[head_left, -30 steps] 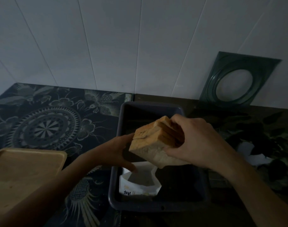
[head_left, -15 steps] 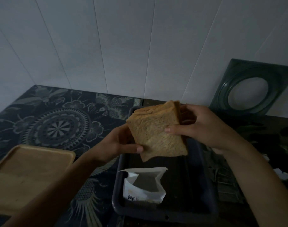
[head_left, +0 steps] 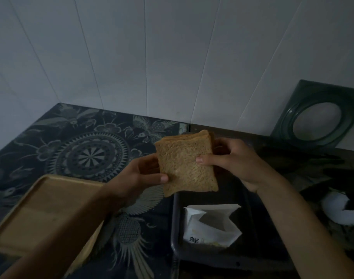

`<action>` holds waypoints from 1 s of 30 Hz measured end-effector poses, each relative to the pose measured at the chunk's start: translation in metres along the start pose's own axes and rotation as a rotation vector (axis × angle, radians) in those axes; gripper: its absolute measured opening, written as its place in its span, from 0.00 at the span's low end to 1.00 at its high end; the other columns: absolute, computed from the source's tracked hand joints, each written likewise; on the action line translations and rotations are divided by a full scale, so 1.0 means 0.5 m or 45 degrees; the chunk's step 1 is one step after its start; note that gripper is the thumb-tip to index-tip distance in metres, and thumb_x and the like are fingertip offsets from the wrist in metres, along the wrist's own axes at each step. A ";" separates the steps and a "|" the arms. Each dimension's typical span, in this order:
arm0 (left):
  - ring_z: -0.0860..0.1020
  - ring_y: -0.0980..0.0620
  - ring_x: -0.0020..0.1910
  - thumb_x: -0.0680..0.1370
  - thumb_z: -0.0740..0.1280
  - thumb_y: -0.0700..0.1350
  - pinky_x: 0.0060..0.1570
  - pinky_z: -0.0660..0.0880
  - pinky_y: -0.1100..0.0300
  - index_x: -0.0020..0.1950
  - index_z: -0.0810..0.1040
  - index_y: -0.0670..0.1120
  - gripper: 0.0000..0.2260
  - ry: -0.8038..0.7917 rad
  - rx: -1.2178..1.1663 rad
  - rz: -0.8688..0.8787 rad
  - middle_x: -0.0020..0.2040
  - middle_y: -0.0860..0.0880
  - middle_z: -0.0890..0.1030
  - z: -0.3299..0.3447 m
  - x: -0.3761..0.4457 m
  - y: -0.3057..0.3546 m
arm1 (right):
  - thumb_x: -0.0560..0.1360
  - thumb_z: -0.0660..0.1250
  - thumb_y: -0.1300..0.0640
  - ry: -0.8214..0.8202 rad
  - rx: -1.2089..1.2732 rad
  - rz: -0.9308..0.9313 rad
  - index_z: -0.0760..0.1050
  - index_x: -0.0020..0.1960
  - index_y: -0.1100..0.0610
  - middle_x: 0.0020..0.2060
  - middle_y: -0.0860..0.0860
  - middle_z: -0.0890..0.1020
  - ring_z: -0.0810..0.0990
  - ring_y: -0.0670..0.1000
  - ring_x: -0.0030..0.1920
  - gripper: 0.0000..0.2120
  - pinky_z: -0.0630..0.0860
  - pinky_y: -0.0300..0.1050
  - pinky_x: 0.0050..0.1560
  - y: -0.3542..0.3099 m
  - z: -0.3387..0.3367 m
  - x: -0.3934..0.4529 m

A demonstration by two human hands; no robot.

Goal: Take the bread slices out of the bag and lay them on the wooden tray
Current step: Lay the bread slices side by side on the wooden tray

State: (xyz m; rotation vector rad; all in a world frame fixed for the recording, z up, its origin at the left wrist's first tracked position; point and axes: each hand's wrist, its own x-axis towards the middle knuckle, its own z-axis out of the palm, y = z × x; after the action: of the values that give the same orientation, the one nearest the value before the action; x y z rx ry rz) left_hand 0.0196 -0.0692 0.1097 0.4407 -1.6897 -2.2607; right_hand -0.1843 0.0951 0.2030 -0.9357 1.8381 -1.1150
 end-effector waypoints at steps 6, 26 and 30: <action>0.78 0.40 0.66 0.69 0.76 0.40 0.65 0.76 0.46 0.68 0.75 0.40 0.28 -0.050 0.044 -0.101 0.66 0.38 0.79 -0.146 -0.081 0.020 | 0.59 0.82 0.48 -0.045 0.107 0.058 0.82 0.59 0.54 0.54 0.51 0.88 0.86 0.53 0.56 0.30 0.79 0.57 0.63 -0.008 0.153 0.046; 0.83 0.49 0.59 0.72 0.75 0.41 0.60 0.78 0.49 0.63 0.81 0.46 0.19 0.125 0.054 -0.562 0.59 0.48 0.85 -0.562 -0.303 -0.085 | 0.67 0.81 0.52 -0.104 0.376 0.547 0.84 0.58 0.56 0.52 0.51 0.89 0.87 0.53 0.55 0.21 0.78 0.54 0.65 0.122 0.669 0.183; 0.83 0.48 0.59 0.73 0.74 0.42 0.61 0.79 0.49 0.61 0.82 0.45 0.16 0.153 0.063 -0.670 0.59 0.47 0.85 -0.607 -0.334 -0.135 | 0.55 0.85 0.41 -0.092 0.303 0.673 0.85 0.57 0.50 0.52 0.47 0.88 0.85 0.52 0.57 0.32 0.76 0.55 0.67 0.180 0.744 0.200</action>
State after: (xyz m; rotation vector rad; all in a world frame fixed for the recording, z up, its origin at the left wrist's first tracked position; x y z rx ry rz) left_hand 0.2921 -0.2492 -0.0243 1.1230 -1.7206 -2.4702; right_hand 0.0843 -0.0904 -0.0206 -0.3170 1.7067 -0.9225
